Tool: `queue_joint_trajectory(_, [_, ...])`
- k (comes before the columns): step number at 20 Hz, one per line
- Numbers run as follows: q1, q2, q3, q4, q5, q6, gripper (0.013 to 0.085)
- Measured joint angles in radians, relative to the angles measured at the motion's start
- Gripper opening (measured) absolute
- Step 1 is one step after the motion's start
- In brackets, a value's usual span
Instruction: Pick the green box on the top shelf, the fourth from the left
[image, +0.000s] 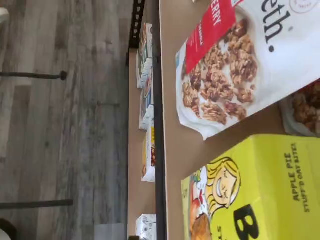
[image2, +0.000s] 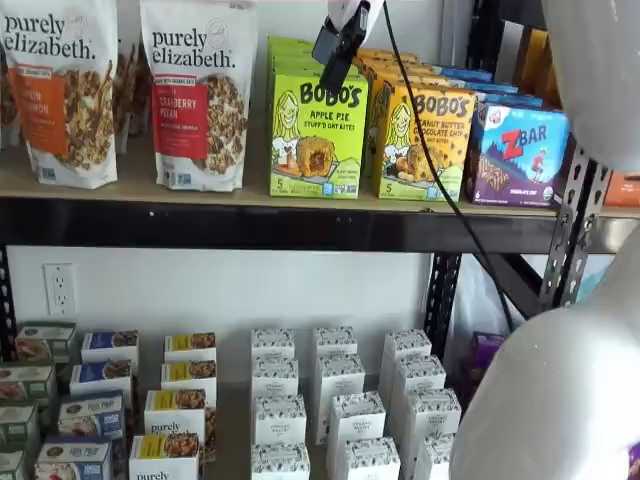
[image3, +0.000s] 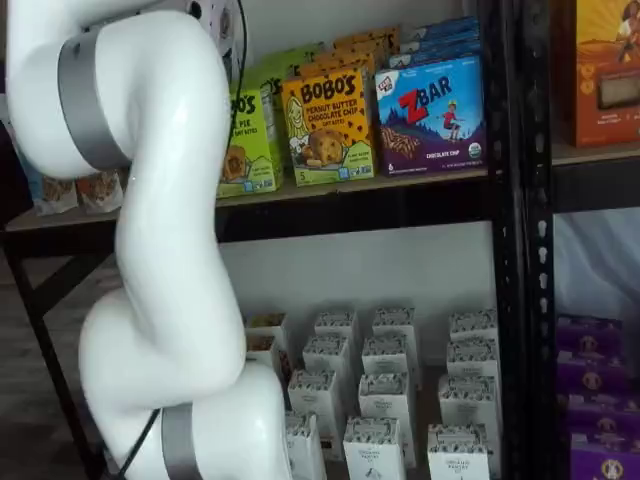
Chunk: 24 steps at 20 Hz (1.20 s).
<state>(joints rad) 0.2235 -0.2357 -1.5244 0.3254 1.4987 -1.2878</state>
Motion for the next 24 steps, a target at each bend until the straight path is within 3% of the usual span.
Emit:
queue_joint_trajectory(12, [-0.035,0.081,-0.083,-0.014,0.036,-0.036,0.0850])
queue_joint_trajectory(24, [-0.018,0.122,-0.098,-0.065,0.034,-0.034,0.0850])
